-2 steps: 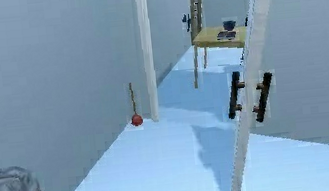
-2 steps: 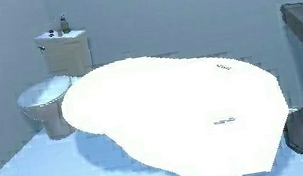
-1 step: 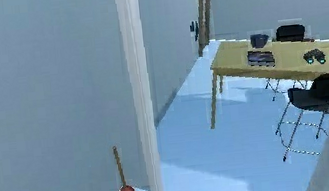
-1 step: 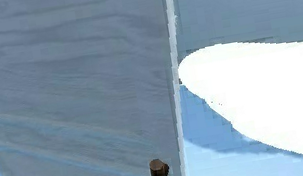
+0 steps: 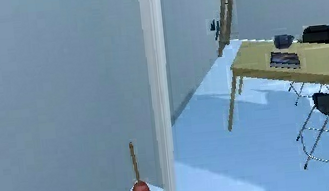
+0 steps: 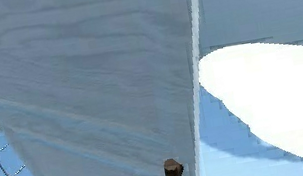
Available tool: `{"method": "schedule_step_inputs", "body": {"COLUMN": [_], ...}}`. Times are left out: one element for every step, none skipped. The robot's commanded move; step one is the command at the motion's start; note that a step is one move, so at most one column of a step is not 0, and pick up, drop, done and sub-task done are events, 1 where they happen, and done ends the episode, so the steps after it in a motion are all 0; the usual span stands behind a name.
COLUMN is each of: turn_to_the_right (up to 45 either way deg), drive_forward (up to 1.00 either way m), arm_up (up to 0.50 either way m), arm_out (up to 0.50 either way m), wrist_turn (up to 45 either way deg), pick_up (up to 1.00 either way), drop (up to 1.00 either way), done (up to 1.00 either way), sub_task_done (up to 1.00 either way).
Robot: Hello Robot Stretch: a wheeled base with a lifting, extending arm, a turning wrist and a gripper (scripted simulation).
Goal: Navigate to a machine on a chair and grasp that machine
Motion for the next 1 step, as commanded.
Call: {"method": "schedule_step_inputs", "body": {"turn_to_the_right": [0.0], "drive_forward": [0.25], "arm_up": [0.0], "arm_out": [0.0], "wrist_turn": [0.0], "pick_up": [0.0], "drop": [0.0], "done": [0.0], "sub_task_done": [0.0]}}
